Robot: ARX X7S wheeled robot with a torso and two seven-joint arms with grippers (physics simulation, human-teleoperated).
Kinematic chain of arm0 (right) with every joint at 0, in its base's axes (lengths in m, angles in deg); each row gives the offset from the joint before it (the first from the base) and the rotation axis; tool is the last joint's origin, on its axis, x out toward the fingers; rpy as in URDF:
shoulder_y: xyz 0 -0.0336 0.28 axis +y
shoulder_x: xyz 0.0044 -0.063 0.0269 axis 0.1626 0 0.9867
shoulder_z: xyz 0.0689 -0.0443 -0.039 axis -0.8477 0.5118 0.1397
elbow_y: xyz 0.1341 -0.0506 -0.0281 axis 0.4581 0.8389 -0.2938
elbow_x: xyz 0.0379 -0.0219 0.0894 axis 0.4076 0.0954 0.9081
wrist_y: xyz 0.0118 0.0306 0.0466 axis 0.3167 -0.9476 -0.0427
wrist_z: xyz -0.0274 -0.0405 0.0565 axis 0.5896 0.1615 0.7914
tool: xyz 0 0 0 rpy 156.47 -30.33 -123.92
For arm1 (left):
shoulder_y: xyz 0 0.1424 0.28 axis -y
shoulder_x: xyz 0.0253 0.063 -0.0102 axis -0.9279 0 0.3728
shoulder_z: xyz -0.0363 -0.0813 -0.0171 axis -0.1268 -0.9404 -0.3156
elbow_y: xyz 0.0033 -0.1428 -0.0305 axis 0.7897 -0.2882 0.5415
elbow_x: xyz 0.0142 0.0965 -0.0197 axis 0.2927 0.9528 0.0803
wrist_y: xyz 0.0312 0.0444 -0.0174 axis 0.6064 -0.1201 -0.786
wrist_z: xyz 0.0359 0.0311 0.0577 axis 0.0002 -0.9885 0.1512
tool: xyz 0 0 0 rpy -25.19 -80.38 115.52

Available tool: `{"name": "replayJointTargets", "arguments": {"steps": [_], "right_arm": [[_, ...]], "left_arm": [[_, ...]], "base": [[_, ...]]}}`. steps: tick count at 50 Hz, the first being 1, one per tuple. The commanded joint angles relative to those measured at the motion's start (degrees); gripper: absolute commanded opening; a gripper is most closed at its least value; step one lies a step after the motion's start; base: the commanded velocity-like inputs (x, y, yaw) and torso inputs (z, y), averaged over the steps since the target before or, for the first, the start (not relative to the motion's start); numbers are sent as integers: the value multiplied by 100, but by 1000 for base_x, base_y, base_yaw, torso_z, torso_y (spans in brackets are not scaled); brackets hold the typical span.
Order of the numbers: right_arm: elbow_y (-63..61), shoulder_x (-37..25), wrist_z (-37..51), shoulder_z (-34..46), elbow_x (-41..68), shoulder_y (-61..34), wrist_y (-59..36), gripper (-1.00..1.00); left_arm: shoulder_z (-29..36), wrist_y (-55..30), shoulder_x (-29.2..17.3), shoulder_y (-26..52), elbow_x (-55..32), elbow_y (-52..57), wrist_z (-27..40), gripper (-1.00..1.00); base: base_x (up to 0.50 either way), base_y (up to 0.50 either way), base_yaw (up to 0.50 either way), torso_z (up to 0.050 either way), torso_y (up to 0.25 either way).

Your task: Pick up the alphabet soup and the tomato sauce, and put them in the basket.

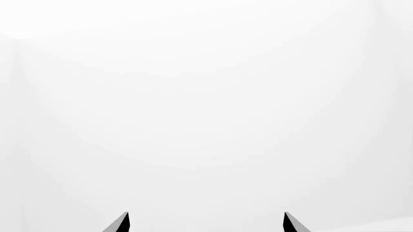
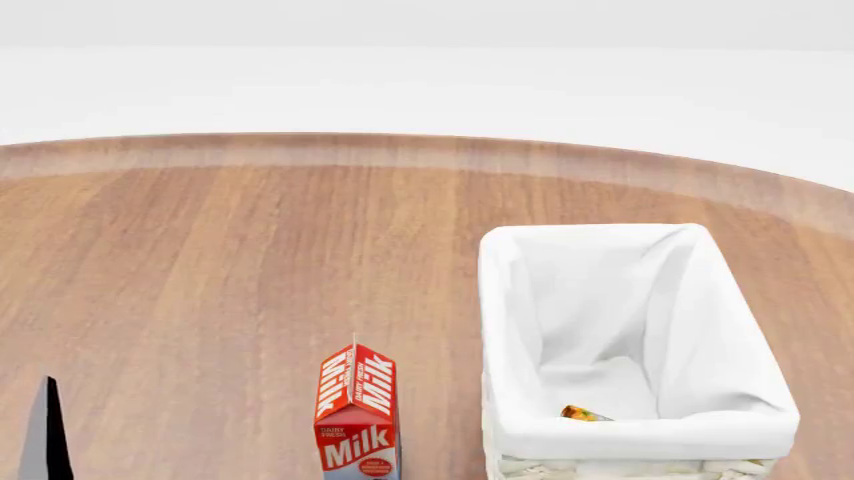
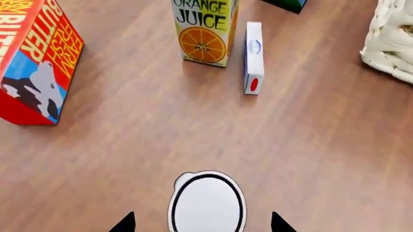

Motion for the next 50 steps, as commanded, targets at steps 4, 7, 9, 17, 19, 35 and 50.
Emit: {"name": "replayJointTargets", "arguments": {"steps": [4, 7, 9, 17, 19, 35, 50], "right_arm": [[361, -40, -443, -166, 287, 55, 108, 100], [387, 20, -393, -194, 245, 104, 66, 100], [388, 68, -394, -209, 238, 146, 44, 100], [570, 150, -508, -308, 338, 210, 22, 100], [729, 189, -576, -354, 377, 314, 57, 100], [1110, 269, -975, -544, 700, 511, 98, 100], [1490, 345, -1280, -715, 889, 810, 164, 100]], "left_arm": [[-44, 44, -24, -15, -54, -30, 19, 100], [-11, 6, -26, -3, -15, -6, 22, 100], [-14, 6, -24, 9, -38, -9, 20, 100], [-19, 24, -36, 10, -46, -21, 25, 100], [-18, 14, -40, 16, -42, -12, 28, 100], [-1, 47, -49, 19, -45, -38, 40, 100], [24, 116, -54, -6, -38, -89, 49, 100]], "base": [[0, 0, 0, 0, 0], [0, 0, 0, 0, 0], [0, 0, 0, 0, 0], [0, 0, 0, 0, 0], [0, 0, 0, 0, 0], [0, 0, 0, 0, 0], [0, 0, 0, 0, 0]]}}
